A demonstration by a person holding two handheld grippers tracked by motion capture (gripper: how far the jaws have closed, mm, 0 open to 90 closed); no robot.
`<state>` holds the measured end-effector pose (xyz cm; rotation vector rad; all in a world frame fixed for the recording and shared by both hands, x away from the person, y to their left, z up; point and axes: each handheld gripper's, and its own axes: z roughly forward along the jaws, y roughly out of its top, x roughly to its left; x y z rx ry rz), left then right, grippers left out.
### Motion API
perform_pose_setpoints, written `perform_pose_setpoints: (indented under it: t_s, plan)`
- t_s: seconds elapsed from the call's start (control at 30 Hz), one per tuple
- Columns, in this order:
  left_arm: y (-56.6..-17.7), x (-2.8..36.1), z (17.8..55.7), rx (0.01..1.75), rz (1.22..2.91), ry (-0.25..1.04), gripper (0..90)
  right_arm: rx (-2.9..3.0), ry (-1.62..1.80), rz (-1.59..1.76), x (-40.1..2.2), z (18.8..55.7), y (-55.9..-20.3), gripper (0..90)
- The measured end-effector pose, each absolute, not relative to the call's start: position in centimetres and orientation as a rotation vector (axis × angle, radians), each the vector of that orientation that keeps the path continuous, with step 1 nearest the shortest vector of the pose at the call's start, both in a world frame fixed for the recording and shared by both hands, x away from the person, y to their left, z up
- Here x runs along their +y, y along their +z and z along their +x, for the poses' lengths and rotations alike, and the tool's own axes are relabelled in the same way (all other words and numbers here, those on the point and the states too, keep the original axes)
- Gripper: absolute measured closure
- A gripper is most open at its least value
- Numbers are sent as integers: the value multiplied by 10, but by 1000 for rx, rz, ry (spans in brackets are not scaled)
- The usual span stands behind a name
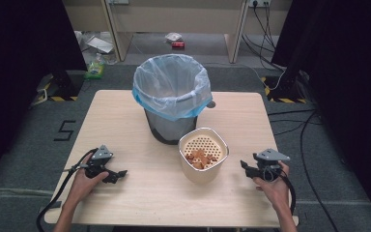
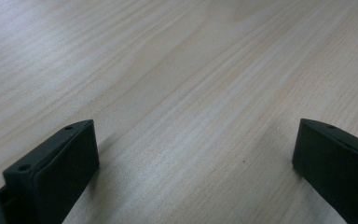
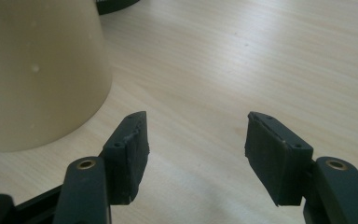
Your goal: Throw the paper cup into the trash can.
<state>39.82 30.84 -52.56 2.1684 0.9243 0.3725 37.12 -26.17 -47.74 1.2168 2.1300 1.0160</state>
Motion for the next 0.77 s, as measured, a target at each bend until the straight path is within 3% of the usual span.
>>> perform_pose_setpoints:
  t_s: [0.23,0.4,0.77]
  plan:
    - [-526,308,398,924,2168,372,0,2249,914,1234,-253,367,-509,391]
    - [-526,308,398,925,2168,372,0,2237,966,1264,-255,369,-513,329]
    - [-526,308,398,924,2168,372,0,2230,982,1251,-256,370,-515,311]
